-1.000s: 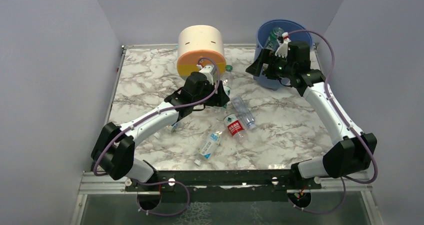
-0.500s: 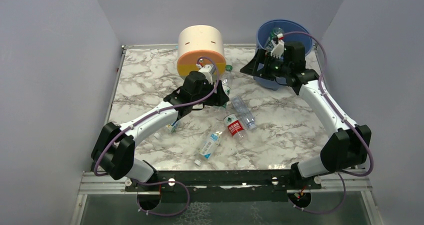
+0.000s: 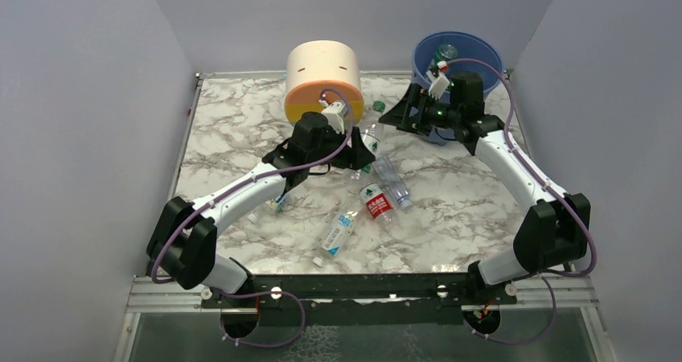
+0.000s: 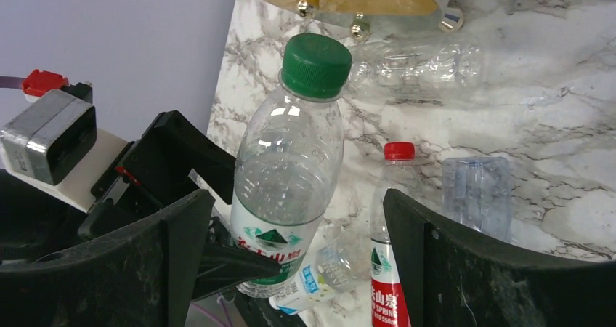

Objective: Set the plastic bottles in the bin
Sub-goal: Pick up the plastic bottle at the center of the board.

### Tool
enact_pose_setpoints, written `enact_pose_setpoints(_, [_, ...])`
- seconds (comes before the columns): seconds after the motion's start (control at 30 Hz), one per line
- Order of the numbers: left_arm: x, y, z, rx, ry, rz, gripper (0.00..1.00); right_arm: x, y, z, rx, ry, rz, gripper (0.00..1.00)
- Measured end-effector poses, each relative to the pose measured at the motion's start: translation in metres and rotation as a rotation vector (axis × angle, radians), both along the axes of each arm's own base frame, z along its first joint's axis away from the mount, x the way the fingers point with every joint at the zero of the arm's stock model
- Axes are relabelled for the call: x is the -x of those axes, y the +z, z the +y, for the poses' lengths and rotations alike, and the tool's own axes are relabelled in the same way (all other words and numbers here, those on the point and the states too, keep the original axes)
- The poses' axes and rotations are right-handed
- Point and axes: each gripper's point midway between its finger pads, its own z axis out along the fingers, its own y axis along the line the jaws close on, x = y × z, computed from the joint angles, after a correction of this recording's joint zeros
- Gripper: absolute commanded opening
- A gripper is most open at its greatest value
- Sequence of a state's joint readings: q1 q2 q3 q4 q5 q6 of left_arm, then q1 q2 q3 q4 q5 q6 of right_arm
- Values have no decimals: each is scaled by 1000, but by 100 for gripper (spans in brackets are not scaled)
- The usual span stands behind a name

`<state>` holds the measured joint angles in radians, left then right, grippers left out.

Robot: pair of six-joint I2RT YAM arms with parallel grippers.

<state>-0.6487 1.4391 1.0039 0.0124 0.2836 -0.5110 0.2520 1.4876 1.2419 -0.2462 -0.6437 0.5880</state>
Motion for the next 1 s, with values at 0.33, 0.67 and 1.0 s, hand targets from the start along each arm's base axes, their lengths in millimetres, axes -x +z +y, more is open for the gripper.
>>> enact_pose_setpoints(0.33, [14,19,-17,101,-129,-40,66,11,-6,21,-10,58,30,82])
enact_pose_setpoints(0.67, [17,25,-20,124,-155,-56,66,18,-7,32,-10,90,31,62])
enact_pose_setpoints(1.0, [19,24,-19,125,-157,-58,81,21,-8,35,-8,99,35,52])
